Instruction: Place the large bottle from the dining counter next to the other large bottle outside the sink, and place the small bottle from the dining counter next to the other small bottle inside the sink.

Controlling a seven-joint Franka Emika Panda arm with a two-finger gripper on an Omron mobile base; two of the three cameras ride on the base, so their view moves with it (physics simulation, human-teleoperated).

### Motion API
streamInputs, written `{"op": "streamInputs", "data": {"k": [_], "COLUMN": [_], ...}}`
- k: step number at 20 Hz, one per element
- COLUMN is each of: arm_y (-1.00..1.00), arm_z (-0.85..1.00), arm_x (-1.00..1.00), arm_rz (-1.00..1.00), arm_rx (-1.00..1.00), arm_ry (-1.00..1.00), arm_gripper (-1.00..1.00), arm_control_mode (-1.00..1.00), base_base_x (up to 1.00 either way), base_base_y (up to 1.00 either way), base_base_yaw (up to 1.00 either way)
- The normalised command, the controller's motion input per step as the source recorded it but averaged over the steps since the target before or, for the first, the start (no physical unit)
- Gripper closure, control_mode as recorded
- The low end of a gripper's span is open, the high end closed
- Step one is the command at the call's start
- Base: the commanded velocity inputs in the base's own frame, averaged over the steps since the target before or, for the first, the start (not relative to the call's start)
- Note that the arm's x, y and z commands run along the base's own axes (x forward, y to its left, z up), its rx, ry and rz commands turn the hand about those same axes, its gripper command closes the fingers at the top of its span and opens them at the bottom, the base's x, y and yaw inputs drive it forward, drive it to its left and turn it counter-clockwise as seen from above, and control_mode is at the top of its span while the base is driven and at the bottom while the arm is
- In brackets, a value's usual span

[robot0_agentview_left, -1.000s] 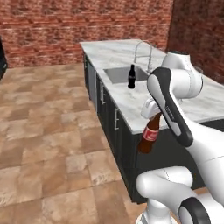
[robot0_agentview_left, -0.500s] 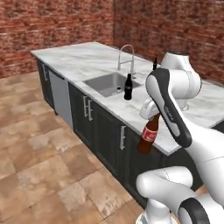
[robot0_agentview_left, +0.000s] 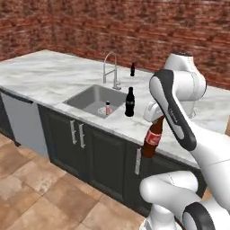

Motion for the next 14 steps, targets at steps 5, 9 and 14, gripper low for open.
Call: {"op": "streamInputs", "data": {"k": [5,9,14], "arm_y": [0.0,0.0,0.0], "arm_z": [0.0,0.0,0.0], "arm_x": [0.0,0.0,0.0], "arm_rz": [0.0,0.0,0.0], "arm_rx": [0.0,0.0,0.0], "arm_ry": [0.0,0.0,0.0], "arm_gripper": [1.0,1.0,1.0], "arm_control_mode": [1.0,1.0,1.0], "base_base_x": [0.54,0.28,0.22], "base_base_y": [0.86,0.71,0.81], "base_base_yaw": [-0.69,-0.7,-0.63]}}
